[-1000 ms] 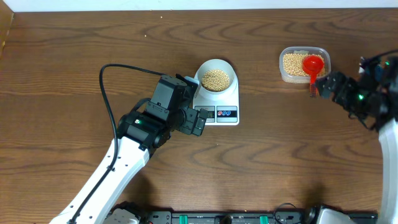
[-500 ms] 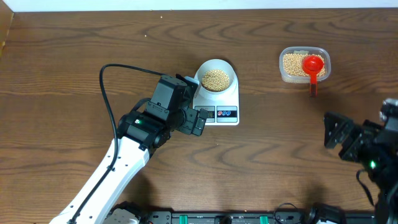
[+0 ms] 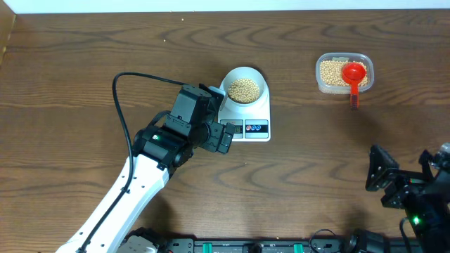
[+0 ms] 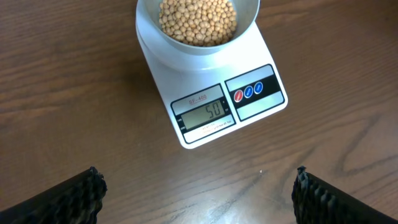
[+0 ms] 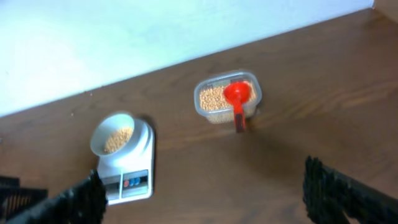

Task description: Scoop item into bowl and weigh 50g on scale

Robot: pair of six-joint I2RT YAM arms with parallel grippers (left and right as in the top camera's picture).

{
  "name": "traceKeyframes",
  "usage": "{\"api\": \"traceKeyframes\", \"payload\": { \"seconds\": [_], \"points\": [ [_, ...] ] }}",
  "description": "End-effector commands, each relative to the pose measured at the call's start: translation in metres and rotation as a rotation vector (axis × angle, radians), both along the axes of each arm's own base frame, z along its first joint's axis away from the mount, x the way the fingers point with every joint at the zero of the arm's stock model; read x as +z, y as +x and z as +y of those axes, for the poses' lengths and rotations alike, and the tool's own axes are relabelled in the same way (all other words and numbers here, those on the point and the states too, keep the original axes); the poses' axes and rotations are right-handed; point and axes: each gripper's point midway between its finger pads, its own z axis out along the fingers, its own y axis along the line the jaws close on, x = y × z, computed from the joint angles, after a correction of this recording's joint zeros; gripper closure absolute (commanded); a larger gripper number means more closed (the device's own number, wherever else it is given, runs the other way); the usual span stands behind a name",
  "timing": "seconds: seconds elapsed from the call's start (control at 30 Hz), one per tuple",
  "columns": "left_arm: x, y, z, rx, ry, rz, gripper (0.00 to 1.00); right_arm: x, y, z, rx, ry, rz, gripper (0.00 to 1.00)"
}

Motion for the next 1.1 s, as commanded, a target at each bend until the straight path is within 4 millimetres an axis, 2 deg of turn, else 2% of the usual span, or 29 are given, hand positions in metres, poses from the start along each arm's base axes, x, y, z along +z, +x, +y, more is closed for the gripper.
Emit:
{"api": "traceKeyframes", "payload": {
  "seconds": [0.0, 0.17, 0.4, 0.6, 0.8, 1.07],
  "points": [
    [0.001, -0.002, 0.001, -0.015, 0.003, -0.006, 0.02, -0.025, 0.007, -0.006, -0.017, -0.035, -0.024, 0.01],
    [0.001, -0.002, 0.001, -0.014, 0.003, -0.006, 0.02, -0.055, 0.025, -0.011, -0.013, -0.067, -0.124, 0.01],
    [0.001, -0.002, 0.001, -0.014, 0.003, -0.006, 0.02, -0.103, 0.047, -0.010, 0.054, -0.217, -0.235, 0.01],
    [0.001, -0.002, 0.001, -0.014, 0.003, -0.006, 0.02, -0.136, 0.059, -0.026, -0.007, -0.304, -0.270, 0.01],
    [0.001, -0.002, 0.001, -0.014, 0.003, -0.006, 0.02, -0.154, 0.064, -0.039, -0.077, -0.329, -0.296, 0.01],
    [0.001, -0.002, 0.001, -0.014, 0.003, -0.006, 0.02, -0.172, 0.066, -0.033, -0.075, -0.334, -0.289, 0.01]
  ]
}}
